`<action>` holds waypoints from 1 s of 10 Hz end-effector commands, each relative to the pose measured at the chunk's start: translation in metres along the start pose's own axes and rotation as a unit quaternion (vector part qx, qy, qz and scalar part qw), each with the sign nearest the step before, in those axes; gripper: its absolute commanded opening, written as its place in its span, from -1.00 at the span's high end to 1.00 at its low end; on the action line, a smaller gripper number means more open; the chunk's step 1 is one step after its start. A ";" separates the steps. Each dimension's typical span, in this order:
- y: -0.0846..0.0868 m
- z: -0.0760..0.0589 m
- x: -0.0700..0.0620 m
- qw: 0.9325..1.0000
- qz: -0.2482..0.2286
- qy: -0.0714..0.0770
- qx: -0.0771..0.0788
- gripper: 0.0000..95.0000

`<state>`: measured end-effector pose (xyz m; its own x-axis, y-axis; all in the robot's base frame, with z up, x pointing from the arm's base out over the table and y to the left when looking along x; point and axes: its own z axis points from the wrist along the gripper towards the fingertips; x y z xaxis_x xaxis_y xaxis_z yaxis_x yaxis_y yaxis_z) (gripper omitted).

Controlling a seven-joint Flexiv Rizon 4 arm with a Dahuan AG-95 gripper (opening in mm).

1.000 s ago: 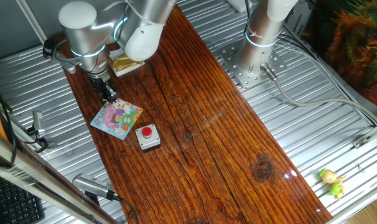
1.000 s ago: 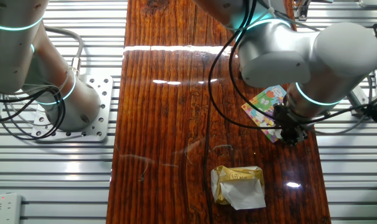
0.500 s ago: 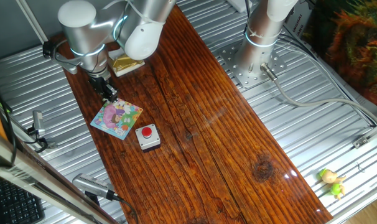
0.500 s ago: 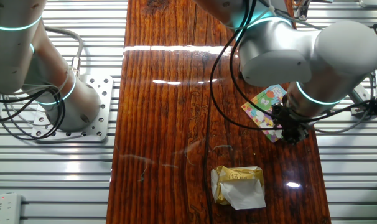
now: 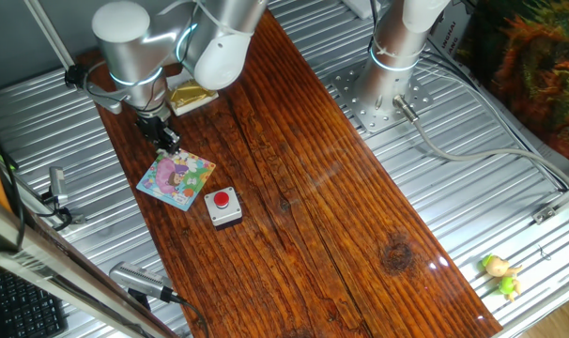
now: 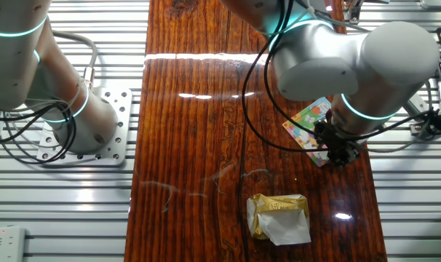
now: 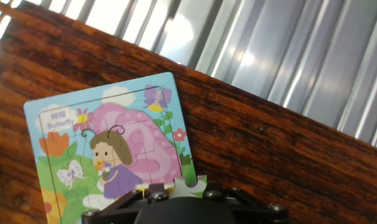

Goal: Assemble one piece of a puzzle

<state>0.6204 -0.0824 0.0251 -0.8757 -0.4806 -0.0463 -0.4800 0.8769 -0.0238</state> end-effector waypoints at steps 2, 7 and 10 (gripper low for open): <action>0.001 0.000 0.002 1.000 0.000 -0.003 -0.005 1.00; 0.004 -0.003 0.005 0.999 -0.047 0.000 -0.005 1.00; 0.004 -0.003 0.006 0.999 -0.051 -0.001 -0.009 1.00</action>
<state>0.6120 -0.0816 0.0280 -0.8227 -0.5665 -0.0477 -0.5666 0.8239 -0.0124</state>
